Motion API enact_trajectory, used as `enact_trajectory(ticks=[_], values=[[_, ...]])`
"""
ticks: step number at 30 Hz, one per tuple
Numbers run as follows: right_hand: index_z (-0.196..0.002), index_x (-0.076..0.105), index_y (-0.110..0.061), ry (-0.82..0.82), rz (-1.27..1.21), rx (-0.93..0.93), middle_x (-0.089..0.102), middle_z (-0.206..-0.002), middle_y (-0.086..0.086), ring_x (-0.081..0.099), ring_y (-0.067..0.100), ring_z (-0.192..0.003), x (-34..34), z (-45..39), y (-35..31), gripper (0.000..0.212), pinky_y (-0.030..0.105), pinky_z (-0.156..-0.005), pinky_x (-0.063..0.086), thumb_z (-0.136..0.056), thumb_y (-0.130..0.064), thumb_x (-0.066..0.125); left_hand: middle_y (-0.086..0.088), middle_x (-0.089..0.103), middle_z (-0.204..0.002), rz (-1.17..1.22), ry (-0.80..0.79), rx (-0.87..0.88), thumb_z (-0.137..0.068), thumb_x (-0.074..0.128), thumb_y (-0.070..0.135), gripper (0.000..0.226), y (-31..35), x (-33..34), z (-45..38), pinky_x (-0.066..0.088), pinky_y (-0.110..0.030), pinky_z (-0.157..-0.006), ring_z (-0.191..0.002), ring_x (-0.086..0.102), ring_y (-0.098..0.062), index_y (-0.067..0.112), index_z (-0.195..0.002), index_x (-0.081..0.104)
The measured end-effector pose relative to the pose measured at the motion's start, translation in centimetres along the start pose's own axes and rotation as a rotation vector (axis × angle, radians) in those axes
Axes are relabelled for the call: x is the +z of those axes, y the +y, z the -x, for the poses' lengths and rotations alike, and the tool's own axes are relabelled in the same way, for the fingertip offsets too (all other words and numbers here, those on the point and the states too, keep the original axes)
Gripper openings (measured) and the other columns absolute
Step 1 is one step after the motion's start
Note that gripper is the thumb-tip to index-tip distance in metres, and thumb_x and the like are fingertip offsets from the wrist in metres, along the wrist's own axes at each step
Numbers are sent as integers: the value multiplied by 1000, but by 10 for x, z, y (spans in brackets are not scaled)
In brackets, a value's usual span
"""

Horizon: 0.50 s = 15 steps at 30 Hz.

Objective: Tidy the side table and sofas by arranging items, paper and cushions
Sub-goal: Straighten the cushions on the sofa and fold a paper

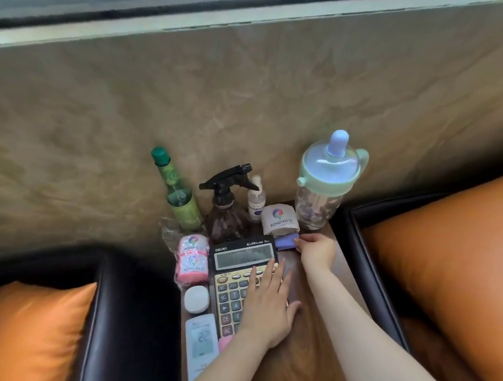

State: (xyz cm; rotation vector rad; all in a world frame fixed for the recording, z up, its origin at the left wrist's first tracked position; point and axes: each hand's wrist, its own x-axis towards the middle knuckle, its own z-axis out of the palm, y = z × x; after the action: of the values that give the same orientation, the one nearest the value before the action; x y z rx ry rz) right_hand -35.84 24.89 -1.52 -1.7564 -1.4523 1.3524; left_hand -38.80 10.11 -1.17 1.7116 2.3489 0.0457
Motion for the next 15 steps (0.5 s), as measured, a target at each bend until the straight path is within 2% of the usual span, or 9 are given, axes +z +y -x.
enact_trajectory(ticks=[3, 5, 7, 9, 11, 13, 15], values=[[-96, 70, 2, 32, 107, -85, 70, -96, 18, 63, 31, -93, 0, 8, -4, 18, 28, -77, 42, -81, -7, 69, -1, 59, -132, -12, -12, -7, -80, 36, 53, 60, 0, 0, 0, 33, -49, -106, -125, 54, -21, 20, -121, 66], [-96, 70, 2, 36, 150, -110, 69, -96, 19, 62, 33, -94, 1, 11, -5, 18, 28, -75, 41, -83, -10, 67, 0, 58, -133, -9, -43, -8, -80, 36, 53, 61, 0, -2, 1, 25, -46, -103, -125, 53, -21, 20, -122, 65], [-97, 70, 1, 12, 205, -124, 69, -97, 20, 62, 34, -95, 2, 13, -6, 20, 29, -74, 41, -84, -13, 66, 0, 58, -133, -20, -69, -10, -80, 36, 53, 61, 1, -5, 1, 24, -45, -102, -125, 53, -21, 19, -123, 64], [-101, 70, 1, -14, 226, -125, 69, -100, 19, 62, 33, -97, 2, 14, -7, 23, 27, -74, 40, -86, -15, 64, 0, 58, -133, -32, -58, 1, -79, 36, 53, 62, 0, -6, 2, 26, -45, -103, -125, 53, -21, 19, -122, 64], [-105, 69, 2, -38, 198, -126, 69, -104, 20, 61, 33, -101, -1, 15, -9, 25, 28, -78, 41, -88, -16, 62, 1, 60, -131, -36, -56, -3, -78, 36, 53, 61, -1, -5, 2, 33, -46, -107, -123, 55, -20, 20, -120, 66], [-108, 67, 3, -59, 165, -127, 68, -108, 20, 60, 33, -104, -4, 15, -10, 26, 28, -82, 40, -90, -15, 59, 2, 62, -128, -40, -61, -3, -77, 35, 53, 60, -1, -6, 3, 41, -44, -100, -121, 56, -18, 22, -117, 68], [-109, 66, 3, -66, 153, -122, 67, -109, 20, 59, 33, -106, -8, 16, -10, 27, 29, -85, 41, -92, -15, 56, 2, 63, -126, -28, -92, -10, -77, 35, 52, 59, -1, -8, 4, 43, -44, -94, -120, 58, -18, 23, -116, 69]])
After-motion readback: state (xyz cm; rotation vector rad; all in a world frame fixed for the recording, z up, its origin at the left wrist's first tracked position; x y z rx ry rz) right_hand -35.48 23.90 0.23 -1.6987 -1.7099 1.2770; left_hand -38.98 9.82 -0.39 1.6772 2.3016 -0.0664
